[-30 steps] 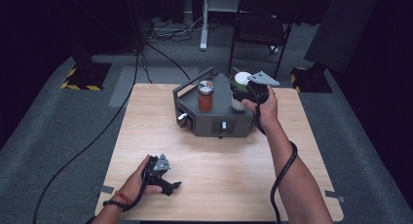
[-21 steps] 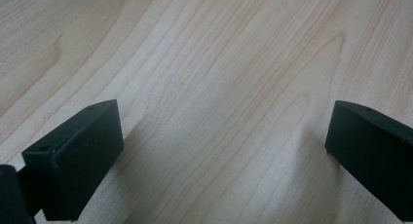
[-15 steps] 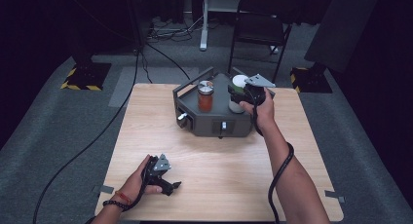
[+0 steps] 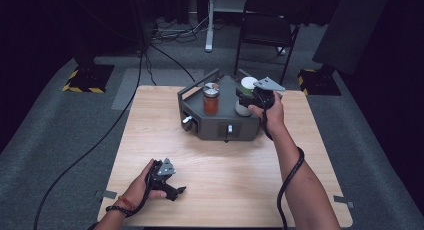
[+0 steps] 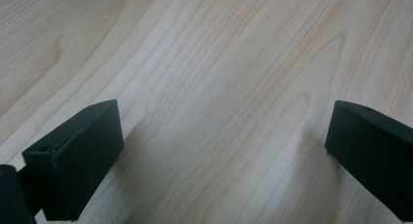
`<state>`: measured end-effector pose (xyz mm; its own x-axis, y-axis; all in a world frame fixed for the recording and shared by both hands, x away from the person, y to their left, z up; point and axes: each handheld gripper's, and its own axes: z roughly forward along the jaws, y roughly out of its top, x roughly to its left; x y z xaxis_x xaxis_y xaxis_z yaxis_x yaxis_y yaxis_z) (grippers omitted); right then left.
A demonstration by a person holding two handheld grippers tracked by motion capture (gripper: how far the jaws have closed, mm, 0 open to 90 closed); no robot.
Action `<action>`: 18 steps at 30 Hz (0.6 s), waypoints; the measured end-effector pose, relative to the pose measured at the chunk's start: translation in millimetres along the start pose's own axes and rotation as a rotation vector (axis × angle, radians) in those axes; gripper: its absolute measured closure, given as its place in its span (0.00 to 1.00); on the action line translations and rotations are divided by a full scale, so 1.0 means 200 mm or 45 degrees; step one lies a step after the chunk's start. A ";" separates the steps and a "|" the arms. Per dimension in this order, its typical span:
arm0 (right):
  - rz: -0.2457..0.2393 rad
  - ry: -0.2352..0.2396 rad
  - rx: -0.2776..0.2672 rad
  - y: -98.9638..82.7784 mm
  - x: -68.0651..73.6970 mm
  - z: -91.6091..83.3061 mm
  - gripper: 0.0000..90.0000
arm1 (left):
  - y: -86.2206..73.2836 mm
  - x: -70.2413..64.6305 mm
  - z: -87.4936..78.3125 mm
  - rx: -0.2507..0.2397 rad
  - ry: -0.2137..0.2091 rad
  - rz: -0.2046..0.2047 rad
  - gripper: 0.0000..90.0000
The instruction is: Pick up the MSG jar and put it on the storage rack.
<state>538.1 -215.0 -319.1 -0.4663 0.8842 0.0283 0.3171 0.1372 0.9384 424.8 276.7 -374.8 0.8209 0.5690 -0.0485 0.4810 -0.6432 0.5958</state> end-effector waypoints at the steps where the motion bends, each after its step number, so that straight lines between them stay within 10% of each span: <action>1: -0.011 0.000 0.006 0.00 0.00 0.00 0.34 | 0.00 0.00 0.00 0.000 0.000 0.000 0.00; 18: -0.175 -0.038 0.030 0.01 0.05 0.00 0.04 | 0.00 0.00 0.00 0.000 0.000 -0.001 0.00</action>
<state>534.4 -206.6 -317.7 -0.4822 0.8691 -0.1105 0.2712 0.2679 0.9245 424.8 276.7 -374.8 0.8207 0.5692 -0.0488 0.4813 -0.6428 0.5959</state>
